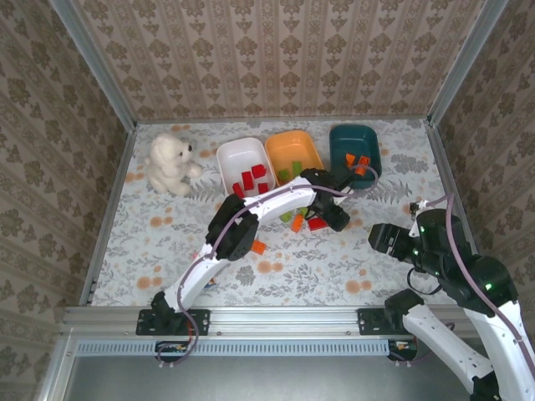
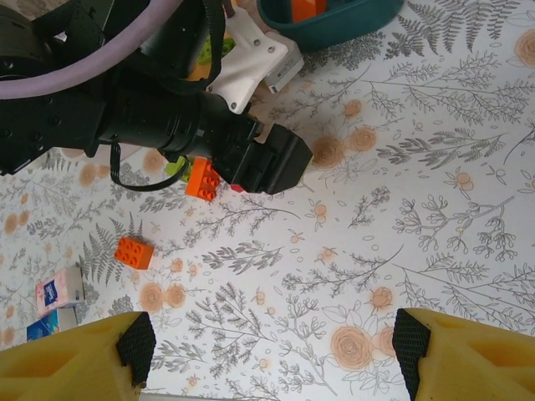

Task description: Sort the legos into containers by color

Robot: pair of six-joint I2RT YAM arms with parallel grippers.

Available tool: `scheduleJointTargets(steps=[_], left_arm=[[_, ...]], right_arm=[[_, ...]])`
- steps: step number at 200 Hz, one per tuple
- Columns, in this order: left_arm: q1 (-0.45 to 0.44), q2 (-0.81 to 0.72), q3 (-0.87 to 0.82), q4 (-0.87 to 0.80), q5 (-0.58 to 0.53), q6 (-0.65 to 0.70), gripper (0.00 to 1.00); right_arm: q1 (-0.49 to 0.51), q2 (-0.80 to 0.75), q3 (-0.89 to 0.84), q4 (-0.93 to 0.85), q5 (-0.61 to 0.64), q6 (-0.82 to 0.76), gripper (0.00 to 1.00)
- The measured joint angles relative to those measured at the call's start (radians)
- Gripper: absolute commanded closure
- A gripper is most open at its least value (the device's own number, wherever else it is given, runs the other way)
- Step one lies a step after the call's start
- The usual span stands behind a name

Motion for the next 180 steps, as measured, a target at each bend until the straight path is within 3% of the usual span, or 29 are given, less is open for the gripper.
scheduleJointTargets(steps=[45, 88, 109, 145, 180], left_arm=[[-0.011, -0.025, -0.062, -0.003, -0.018, 0.021, 0.2], [-0.023, -0.08, -0.163, 0.01, -0.076, 0.031, 0.26], [-0.036, -0.086, -0.179, 0.011, -0.121, 0.041, 0.36], [-0.07, -0.093, -0.193, 0.029, -0.169, 0.051, 0.66], [-0.078, -0.111, -0.214, 0.037, -0.224, 0.049, 0.76]], right_arm=[[0.0, 0.032, -0.001, 0.019, -0.001, 0.0, 0.22], [0.0, 0.047, -0.013, 0.046, -0.007, 0.001, 0.22], [0.0, 0.052, -0.015, 0.049, -0.008, 0.001, 0.22], [0.0, 0.054, -0.016, 0.069, -0.008, 0.002, 0.22], [0.0, 0.054, -0.016, 0.069, -0.008, 0.005, 0.22]])
